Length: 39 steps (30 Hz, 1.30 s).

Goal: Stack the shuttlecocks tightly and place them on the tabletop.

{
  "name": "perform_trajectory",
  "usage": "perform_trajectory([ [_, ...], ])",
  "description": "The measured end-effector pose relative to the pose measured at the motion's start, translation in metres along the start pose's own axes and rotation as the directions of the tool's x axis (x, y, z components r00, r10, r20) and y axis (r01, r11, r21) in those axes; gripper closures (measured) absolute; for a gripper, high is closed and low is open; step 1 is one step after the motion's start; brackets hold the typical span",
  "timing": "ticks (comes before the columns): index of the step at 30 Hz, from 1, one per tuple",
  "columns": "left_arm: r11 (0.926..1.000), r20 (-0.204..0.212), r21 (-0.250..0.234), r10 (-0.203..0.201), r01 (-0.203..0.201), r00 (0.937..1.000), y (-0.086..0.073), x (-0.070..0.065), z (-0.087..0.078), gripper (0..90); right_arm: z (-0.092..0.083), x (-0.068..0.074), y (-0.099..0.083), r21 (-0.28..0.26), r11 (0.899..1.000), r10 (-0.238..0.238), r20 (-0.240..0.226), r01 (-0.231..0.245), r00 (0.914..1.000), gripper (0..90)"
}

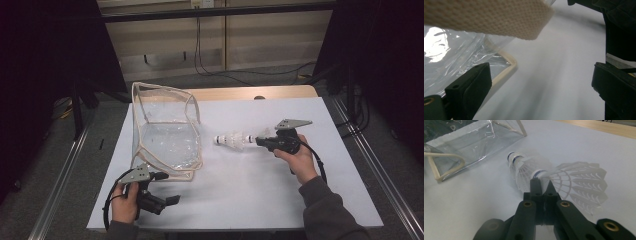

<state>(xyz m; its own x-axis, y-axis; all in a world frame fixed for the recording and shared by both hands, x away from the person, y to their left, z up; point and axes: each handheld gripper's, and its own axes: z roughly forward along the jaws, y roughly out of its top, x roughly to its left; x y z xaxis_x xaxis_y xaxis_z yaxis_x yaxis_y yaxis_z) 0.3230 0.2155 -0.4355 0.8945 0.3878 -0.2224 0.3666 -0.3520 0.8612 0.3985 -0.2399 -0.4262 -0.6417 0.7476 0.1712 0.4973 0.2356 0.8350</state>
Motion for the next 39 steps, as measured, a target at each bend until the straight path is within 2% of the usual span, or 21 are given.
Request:
perform_trajectory([
  [30, 1.0, -0.002, 0.003, -0.005, 0.005, 1.0, -0.001, 0.0, 0.0, 2.8, 0.018, 0.008, 0.003, 0.016, 1.0, -0.022, -0.009, 0.022, 0.9997, 89.4],
  [39, 1.0, -0.004, 0.005, -0.005, 0.005, 1.0, -0.001, 0.001, 0.0, 2.9, 0.019, 0.008, 0.004, 0.009, 1.0, -0.004, -0.011, 0.004, 0.9999, 89.4],
])
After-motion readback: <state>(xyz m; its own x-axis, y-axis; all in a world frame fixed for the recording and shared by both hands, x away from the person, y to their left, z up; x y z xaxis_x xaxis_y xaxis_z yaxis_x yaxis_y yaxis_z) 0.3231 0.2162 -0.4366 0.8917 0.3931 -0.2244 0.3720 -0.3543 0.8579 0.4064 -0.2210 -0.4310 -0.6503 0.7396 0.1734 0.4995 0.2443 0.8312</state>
